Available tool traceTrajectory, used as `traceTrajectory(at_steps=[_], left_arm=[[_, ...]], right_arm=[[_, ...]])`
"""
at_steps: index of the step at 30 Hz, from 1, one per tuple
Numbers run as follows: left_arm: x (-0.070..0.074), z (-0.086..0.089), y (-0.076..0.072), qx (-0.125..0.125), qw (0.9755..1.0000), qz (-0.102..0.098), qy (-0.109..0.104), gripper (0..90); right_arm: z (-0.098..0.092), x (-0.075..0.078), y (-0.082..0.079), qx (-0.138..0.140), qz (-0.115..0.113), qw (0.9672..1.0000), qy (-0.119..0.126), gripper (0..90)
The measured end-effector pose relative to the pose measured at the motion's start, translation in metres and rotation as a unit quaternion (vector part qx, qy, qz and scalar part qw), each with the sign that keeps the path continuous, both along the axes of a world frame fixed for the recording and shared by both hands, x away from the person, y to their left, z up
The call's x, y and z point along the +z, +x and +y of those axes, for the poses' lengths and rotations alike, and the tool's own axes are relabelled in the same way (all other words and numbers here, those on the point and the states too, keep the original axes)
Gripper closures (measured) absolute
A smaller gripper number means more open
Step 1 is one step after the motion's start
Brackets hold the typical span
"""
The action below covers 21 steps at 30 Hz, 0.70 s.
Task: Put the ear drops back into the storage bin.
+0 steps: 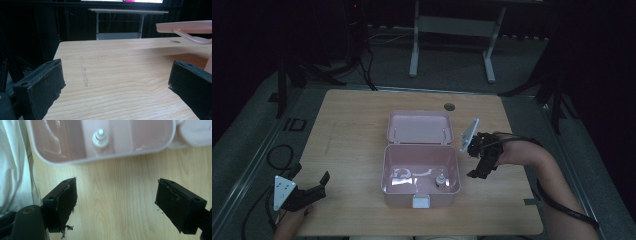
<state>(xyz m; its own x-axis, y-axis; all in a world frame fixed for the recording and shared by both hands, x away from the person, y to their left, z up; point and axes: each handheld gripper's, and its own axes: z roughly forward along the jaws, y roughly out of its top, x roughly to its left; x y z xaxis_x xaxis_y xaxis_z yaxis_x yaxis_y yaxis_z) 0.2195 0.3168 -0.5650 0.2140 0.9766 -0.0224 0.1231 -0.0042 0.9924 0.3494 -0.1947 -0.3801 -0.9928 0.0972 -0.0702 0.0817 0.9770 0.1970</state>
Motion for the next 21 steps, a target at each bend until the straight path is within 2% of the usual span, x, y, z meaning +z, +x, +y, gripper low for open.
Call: traceTrajectory(at_steps=[5, 15, 21], left_arm=[[0.000, 0.000, 0.000, 0.000, 1.0000, 0.000, 0.000, 0.4], [0.000, 0.000, 0.000, -0.001, 1.0000, -0.001, -0.001, 0.4], [0.000, 0.000, 0.000, -0.001, 1.0000, -0.002, -0.001, 0.4]], right_arm=[[-0.016, -0.015, 0.001, -0.018, 0.003, 0.9998, 0.007, 18.0], [-0.043, -0.055, 0.003, -0.061, -0.014, 0.9973, 0.037, 18.1], [-0.061, -0.082, 0.000, -0.078, -0.026, 0.9941, 0.071, 18.1]])
